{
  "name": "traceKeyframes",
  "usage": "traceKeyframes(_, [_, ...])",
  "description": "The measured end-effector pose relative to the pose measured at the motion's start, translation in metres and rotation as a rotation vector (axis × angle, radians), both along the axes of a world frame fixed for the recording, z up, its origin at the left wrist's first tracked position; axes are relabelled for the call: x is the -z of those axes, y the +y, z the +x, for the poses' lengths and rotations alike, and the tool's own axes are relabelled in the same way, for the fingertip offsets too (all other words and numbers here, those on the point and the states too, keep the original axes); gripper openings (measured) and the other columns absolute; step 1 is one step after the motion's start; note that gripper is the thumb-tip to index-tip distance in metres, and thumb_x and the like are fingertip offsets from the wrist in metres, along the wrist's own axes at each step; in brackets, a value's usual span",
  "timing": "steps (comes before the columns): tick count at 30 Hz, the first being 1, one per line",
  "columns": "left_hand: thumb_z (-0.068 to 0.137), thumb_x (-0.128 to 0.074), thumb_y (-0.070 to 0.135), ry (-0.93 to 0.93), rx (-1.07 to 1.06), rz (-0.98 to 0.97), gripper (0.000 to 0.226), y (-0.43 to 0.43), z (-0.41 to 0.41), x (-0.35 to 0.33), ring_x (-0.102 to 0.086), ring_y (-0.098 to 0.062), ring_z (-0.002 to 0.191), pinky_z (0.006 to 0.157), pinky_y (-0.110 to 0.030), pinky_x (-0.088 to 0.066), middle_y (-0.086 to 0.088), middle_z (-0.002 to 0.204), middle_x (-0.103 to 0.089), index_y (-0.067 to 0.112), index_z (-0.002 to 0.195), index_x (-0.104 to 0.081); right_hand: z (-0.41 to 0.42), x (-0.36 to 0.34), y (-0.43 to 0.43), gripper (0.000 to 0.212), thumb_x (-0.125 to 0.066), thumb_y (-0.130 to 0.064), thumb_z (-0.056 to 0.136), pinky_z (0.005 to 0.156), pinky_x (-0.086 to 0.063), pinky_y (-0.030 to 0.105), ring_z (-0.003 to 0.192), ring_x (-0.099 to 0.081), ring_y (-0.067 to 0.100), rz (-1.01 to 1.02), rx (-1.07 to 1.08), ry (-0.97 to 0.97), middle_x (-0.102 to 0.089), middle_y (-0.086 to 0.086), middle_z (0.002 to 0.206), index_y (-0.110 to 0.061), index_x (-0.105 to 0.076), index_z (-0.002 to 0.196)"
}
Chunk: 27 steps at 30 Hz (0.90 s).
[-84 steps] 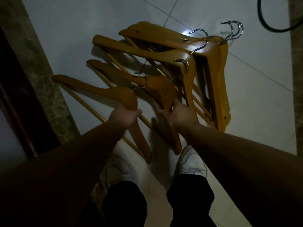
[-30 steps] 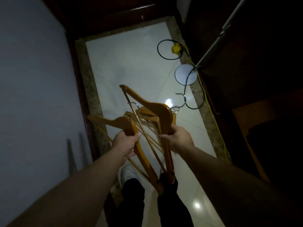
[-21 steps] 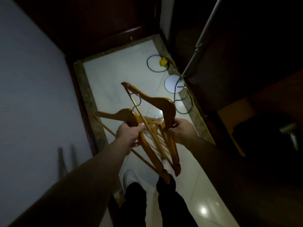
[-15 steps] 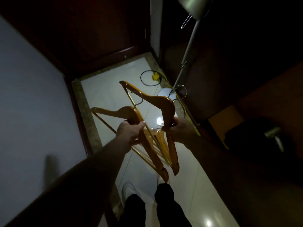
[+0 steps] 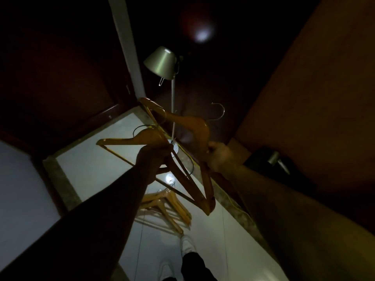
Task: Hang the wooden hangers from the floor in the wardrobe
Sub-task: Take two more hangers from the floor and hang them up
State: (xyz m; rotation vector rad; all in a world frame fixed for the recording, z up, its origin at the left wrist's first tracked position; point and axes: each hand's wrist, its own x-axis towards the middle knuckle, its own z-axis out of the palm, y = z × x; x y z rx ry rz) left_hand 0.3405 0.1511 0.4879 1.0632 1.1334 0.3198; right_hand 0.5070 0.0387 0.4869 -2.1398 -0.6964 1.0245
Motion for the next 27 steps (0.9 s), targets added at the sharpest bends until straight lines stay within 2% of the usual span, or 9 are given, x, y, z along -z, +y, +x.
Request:
traceKeyframes(3, [0.093, -0.062, 0.012, -0.117, 0.115, -0.001, 0.019, -0.014, 0.012, -0.01, -0.068, -0.031, 0.089, 0.078, -0.049, -0.058, -0.017, 0.098, -0.066, 0.003, 0.109, -0.062, 0.002, -0.018, -0.025, 0.01, -0.078, -0.021, 0.084, 0.087, -0.058, 0.049, 0.084, -0.069, 0.027, 0.048, 0.1, -0.007, -0.07, 0.003, 0.082, -0.018, -0.069, 0.084])
traceKeyframes(5, [0.093, -0.066, 0.018, -0.055, 0.134, 0.021, 0.022, -0.023, 0.024, -0.013, -0.069, -0.032, 0.096, 0.072, -0.045, -0.06, -0.015, 0.104, -0.068, 0.004, 0.109, -0.061, 0.001, -0.03, -0.044, 0.013, -0.077, -0.022, 0.084, 0.087, -0.058, 0.05, 0.09, -0.071, 0.029, 0.058, 0.166, 0.006, -0.074, 0.008, 0.091, -0.014, -0.07, 0.093])
traceKeyframes(7, [0.086, -0.074, 0.028, 0.005, 0.137, 0.017, 0.043, -0.033, 0.038, -0.016, -0.07, -0.032, 0.097, 0.063, -0.041, -0.061, -0.015, 0.108, -0.071, 0.003, 0.118, -0.06, 0.002, -0.039, -0.064, 0.023, -0.076, -0.024, 0.085, 0.089, -0.056, 0.051, 0.093, -0.07, 0.031, 0.06, 0.209, -0.007, -0.074, 0.011, 0.097, -0.009, -0.069, 0.101])
traceKeyframes(10, [0.082, -0.078, 0.033, 0.028, 0.156, 0.011, 0.056, -0.05, 0.05, -0.02, -0.071, -0.03, 0.095, 0.062, -0.04, -0.062, -0.013, 0.112, -0.07, 0.009, 0.127, -0.055, 0.003, -0.049, -0.095, 0.013, -0.075, -0.026, 0.087, 0.093, -0.054, 0.051, 0.09, -0.068, 0.026, 0.06, 0.244, -0.045, -0.068, -0.001, 0.083, -0.016, -0.066, 0.089])
traceKeyframes(14, [0.083, -0.078, 0.028, -0.014, 0.241, -0.034, 0.054, -0.079, 0.064, -0.034, -0.07, -0.03, 0.097, 0.063, -0.039, -0.063, -0.014, 0.116, -0.069, 0.005, 0.126, -0.055, 0.0, -0.064, -0.134, 0.014, -0.074, -0.027, 0.088, 0.091, -0.055, 0.054, 0.089, -0.069, 0.024, 0.065, 0.351, -0.038, -0.069, 0.0, 0.086, -0.016, -0.068, 0.096])
traceKeyframes(17, [0.083, -0.078, 0.026, -0.063, 0.338, -0.045, 0.054, -0.103, 0.079, -0.053, -0.068, -0.029, 0.099, 0.053, -0.032, -0.059, -0.014, 0.115, -0.068, 0.0, 0.124, -0.055, 0.003, -0.084, -0.16, 0.015, -0.074, -0.028, 0.088, 0.091, -0.055, 0.051, 0.092, -0.069, 0.025, 0.07, 0.41, -0.055, -0.069, -0.001, 0.088, -0.018, -0.069, 0.099])
traceKeyframes(22, [0.081, -0.08, 0.026, -0.146, 0.422, -0.043, 0.055, -0.143, 0.112, -0.086, -0.064, -0.03, 0.11, 0.071, -0.043, -0.061, -0.012, 0.125, -0.064, 0.005, 0.126, -0.056, 0.021, -0.121, -0.202, 0.026, -0.072, -0.03, 0.089, 0.09, -0.055, 0.046, 0.097, -0.067, 0.024, 0.081, 0.477, -0.095, -0.068, -0.002, 0.095, -0.019, -0.067, 0.112])
traceKeyframes(25, [0.08, -0.081, 0.029, -0.162, 0.456, -0.01, 0.056, -0.161, 0.132, -0.107, -0.064, -0.028, 0.109, 0.067, -0.04, -0.061, -0.009, 0.126, -0.063, 0.007, 0.126, -0.056, 0.034, -0.141, -0.225, 0.02, -0.072, -0.033, 0.088, 0.094, -0.054, 0.05, 0.099, -0.067, 0.023, 0.074, 0.517, -0.118, -0.071, 0.0, 0.101, -0.023, -0.067, 0.105])
traceKeyframes(27, [0.081, -0.081, 0.028, -0.172, 0.47, 0.011, 0.048, -0.173, 0.147, -0.123, -0.065, -0.025, 0.104, 0.065, -0.039, -0.06, -0.007, 0.12, -0.064, 0.008, 0.118, -0.058, 0.044, -0.157, -0.242, 0.022, -0.071, -0.033, 0.089, 0.093, -0.054, 0.049, 0.098, -0.067, 0.022, 0.071, 0.544, -0.133, -0.071, 0.0, 0.102, -0.023, -0.066, 0.107])
